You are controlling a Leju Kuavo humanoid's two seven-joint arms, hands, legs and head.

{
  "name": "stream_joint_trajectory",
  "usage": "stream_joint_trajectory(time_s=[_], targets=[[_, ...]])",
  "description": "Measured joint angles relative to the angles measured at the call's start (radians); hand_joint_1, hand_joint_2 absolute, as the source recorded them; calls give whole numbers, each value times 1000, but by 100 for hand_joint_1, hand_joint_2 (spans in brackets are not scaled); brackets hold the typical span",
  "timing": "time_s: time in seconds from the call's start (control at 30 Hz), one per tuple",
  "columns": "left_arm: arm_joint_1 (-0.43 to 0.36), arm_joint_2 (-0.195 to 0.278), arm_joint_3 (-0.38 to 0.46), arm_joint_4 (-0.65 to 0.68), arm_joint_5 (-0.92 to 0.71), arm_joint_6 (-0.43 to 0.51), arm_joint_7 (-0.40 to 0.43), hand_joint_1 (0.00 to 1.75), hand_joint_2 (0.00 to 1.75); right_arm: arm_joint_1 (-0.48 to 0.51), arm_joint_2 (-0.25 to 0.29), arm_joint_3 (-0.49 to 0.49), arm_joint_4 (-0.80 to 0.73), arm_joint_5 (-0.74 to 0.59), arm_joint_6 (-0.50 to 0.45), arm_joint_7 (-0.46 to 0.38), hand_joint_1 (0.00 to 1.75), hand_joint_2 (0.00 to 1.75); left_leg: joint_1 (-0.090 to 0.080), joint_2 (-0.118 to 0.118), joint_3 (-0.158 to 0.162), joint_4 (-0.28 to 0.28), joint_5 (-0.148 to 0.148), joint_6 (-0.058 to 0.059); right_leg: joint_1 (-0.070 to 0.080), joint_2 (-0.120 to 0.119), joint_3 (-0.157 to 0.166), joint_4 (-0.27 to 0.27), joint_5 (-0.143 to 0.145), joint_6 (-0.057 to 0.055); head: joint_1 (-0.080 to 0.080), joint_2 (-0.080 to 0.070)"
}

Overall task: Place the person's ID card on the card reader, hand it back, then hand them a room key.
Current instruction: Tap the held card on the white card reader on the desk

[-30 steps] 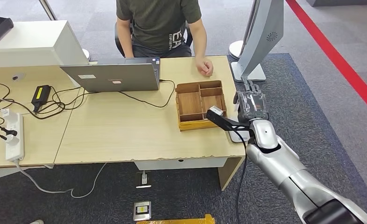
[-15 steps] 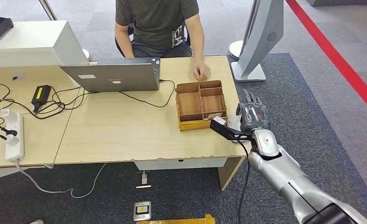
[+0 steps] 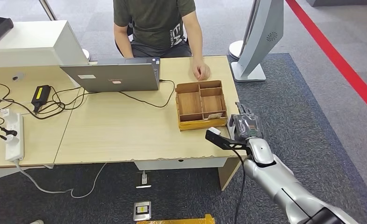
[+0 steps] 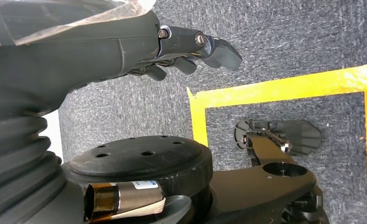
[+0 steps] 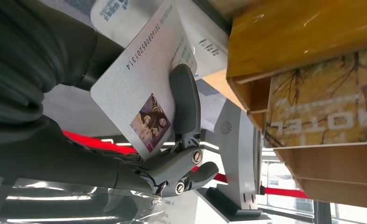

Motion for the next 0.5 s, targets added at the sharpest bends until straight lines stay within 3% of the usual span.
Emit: stream_joint_trajectory(time_s=[0.5], targets=[[-2,0,-2,0,15,-1,24,0,175,-42,11,1,47,5,5,27,175,175,0,0,0,0,0,0,0,0,0,0,0,0,0,0]])
